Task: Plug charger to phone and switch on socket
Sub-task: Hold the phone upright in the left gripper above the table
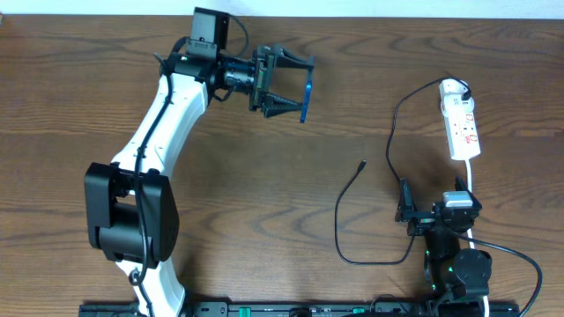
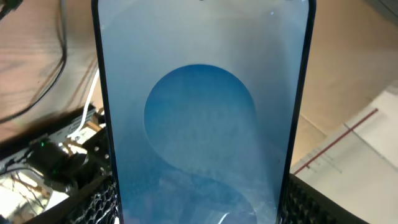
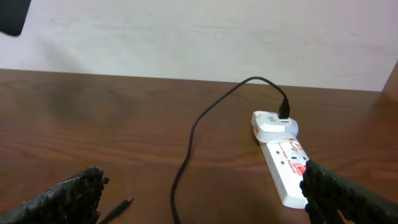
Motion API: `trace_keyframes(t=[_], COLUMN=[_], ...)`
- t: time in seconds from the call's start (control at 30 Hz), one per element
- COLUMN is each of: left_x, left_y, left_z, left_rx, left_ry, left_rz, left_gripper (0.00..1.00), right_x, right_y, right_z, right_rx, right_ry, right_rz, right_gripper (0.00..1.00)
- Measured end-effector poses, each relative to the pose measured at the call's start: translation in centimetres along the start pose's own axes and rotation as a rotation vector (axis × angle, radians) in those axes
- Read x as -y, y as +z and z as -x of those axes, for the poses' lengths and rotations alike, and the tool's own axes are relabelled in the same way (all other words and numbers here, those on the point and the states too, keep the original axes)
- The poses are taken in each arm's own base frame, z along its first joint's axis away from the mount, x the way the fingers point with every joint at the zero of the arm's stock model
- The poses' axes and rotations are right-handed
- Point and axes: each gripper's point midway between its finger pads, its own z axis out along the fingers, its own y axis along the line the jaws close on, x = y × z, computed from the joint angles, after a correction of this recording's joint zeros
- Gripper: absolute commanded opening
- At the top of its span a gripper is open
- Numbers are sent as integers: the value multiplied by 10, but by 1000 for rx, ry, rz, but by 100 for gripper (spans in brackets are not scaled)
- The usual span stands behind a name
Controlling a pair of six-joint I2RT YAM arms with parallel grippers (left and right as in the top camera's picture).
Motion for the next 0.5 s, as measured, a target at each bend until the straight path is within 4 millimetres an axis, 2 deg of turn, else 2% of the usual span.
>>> trace_keyframes(t=[0.27, 0.5], left_x=[9, 10], left_y=[-15, -16], left_z=[1, 1], left_rx=[-13, -17], left_ry=[-9, -50], left_rz=[-38, -41], left_gripper=[74, 74], right_x=[0, 0], right_y=[0, 0], right_z=[0, 0], right_rx=[0, 0], right_ry=[0, 0], right_rz=[0, 0], right_gripper=[99, 99])
